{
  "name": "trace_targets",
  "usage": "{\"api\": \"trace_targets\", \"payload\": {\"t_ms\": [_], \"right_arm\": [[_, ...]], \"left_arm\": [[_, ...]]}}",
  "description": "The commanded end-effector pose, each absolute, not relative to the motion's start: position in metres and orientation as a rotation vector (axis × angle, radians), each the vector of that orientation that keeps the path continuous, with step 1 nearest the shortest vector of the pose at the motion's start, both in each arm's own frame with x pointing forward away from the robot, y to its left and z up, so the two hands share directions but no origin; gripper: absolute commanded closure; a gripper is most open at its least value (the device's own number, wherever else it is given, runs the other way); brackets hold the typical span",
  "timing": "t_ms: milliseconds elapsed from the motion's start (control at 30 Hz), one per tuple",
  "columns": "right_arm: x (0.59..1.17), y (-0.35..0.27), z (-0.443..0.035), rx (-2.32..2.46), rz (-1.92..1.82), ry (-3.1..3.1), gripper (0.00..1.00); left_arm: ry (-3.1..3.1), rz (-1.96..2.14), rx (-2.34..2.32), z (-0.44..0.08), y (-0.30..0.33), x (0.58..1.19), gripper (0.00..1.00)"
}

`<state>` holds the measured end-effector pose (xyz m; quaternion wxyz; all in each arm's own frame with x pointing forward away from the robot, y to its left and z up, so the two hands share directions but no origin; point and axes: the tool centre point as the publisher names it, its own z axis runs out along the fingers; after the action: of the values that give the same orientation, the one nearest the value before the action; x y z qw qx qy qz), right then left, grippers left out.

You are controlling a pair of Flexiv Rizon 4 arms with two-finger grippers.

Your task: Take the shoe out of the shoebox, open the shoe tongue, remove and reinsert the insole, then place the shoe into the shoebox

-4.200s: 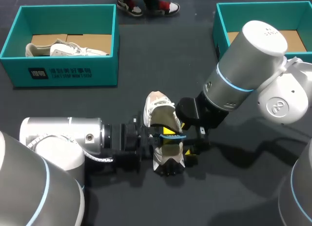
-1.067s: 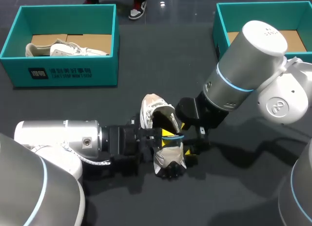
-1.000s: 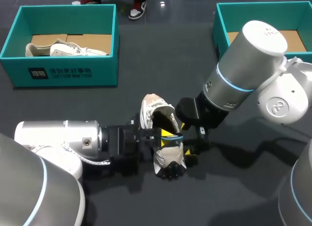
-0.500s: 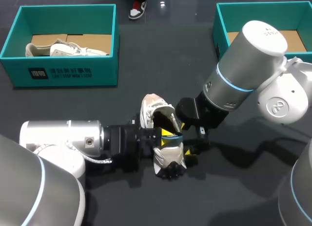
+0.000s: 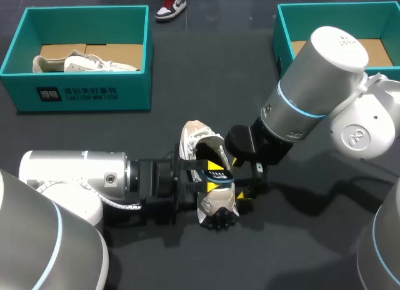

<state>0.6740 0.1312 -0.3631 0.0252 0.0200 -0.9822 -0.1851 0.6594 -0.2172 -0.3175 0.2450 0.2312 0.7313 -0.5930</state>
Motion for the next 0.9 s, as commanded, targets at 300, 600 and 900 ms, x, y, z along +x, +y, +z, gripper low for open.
{"api": "trace_targets", "payload": {"t_ms": [300,600,900], "right_arm": [[0.673,0.132,-0.365,0.062,-0.573,-3.039,0.0],[0.673,0.132,-0.365,0.062,-0.573,-3.039,0.0],[0.673,0.132,-0.365,0.062,-0.573,-3.039,0.0]], "left_arm": [[2.031,-1.554,0.662,-0.343,-0.223,0.678,1.0],[2.067,-1.52,0.645,-0.348,-0.216,0.682,1.0],[2.084,-1.575,0.66,-0.331,-0.213,0.67,0.65]]}}
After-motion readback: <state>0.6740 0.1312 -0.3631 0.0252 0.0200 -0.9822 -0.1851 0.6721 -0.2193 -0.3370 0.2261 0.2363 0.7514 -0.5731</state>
